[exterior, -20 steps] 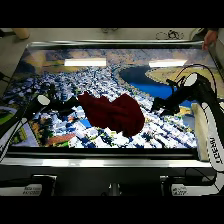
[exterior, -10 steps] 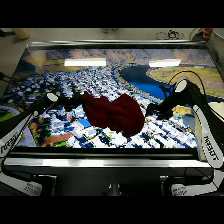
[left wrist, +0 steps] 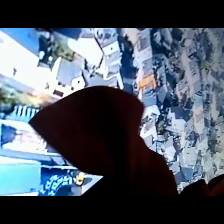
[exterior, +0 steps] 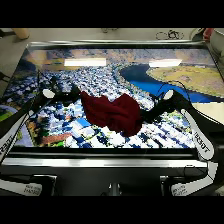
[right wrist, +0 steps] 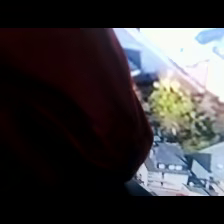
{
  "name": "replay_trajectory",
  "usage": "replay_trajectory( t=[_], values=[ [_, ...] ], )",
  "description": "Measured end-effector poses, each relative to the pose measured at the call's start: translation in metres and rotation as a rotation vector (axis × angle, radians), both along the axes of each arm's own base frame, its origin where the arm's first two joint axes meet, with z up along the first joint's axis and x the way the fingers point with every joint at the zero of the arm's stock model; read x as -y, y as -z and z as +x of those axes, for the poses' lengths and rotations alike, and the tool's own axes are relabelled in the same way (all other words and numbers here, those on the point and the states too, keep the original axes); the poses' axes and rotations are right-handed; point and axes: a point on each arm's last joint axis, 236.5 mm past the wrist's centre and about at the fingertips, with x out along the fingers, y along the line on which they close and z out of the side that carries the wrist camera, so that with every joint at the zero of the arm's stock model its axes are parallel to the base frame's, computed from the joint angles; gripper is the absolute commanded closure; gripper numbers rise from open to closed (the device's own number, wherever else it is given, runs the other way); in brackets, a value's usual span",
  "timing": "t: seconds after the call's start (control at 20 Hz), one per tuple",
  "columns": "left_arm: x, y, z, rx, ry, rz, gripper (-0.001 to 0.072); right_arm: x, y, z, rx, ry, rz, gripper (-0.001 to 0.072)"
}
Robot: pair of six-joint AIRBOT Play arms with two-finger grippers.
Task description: Fold the shirts.
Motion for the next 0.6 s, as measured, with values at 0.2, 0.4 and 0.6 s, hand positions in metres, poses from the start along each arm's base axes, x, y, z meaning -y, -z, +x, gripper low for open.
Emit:
replay_trajectory(
  t=[0.2, 0.4, 0.6],
  values=[
    [-0.017, -0.123, 0.015, 0.334, 0.044, 0.109, 0.0686, 0.005, -0.068, 0.048, 0.22, 0.021, 0.036, 0.0692],
    [-0.077, -0.355, -0.027, 0.854, -0.032, 0.335, 0.0686, 0.057, -0.278, 0.102, 0.787, 0.126, -0.009, 0.0691],
    [-0.154, -0.508, -0.151, 1.146, -0.263, 0.52, 0.0686, 0.107, -0.488, 0.037, 1.357, 0.262, -0.181, 0.069]
  ],
)
